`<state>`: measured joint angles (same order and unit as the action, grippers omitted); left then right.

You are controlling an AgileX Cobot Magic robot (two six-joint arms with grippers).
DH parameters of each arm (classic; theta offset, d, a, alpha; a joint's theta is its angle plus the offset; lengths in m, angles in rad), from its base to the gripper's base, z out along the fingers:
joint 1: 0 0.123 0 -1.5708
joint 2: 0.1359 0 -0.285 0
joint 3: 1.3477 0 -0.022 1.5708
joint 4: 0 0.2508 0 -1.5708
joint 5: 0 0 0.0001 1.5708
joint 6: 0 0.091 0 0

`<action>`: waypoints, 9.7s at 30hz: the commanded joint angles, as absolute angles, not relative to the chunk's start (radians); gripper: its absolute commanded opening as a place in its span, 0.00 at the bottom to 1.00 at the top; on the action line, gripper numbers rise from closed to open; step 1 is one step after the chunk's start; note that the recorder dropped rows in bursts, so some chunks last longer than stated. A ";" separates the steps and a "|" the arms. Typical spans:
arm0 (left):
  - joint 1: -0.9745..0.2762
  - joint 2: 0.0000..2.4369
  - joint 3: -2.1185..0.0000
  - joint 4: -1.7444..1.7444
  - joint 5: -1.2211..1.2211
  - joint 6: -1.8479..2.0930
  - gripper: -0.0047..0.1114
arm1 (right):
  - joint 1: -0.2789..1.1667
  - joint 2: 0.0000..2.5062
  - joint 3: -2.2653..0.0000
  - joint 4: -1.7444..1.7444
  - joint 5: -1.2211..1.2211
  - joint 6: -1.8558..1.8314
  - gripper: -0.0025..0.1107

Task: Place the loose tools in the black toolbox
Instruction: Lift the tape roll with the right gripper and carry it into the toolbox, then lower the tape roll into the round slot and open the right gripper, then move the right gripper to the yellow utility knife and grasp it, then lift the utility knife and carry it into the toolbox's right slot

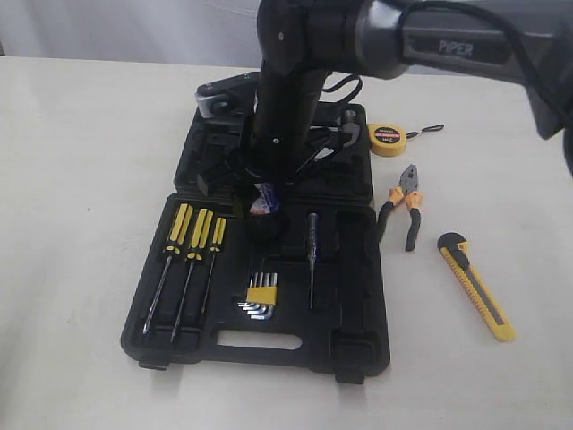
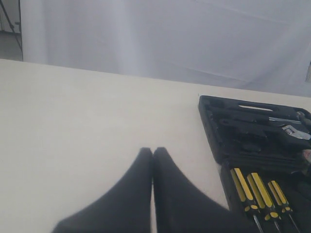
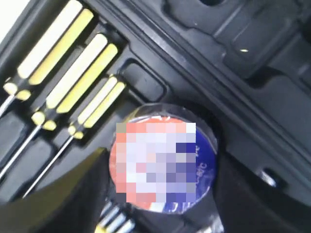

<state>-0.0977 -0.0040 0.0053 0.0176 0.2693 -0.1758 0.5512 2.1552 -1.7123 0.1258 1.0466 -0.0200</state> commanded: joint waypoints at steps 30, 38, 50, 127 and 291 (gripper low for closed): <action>-0.103 0.000 0.000 0.015 0.270 -0.175 0.04 | 0.551 2.217 -1.729 0.125 1.078 0.025 0.66; -0.103 0.000 0.000 0.023 0.270 -0.175 0.04 | 0.551 2.164 -1.737 0.127 1.085 0.025 0.67; -0.103 0.000 0.000 0.023 0.270 -0.175 0.04 | 0.551 2.127 -1.737 0.133 1.108 0.027 0.02; -0.103 0.000 0.000 0.023 0.270 -0.175 0.04 | 0.549 2.233 -1.720 0.150 1.030 0.037 0.02; -0.103 0.000 0.000 0.014 0.270 -0.175 0.04 | 0.493 1.718 -1.010 -0.036 0.760 0.721 0.02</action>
<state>-0.0977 -0.0040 0.0053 0.0176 0.2693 -0.1758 0.4891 1.6610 -1.0090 0.0552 0.7959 0.6296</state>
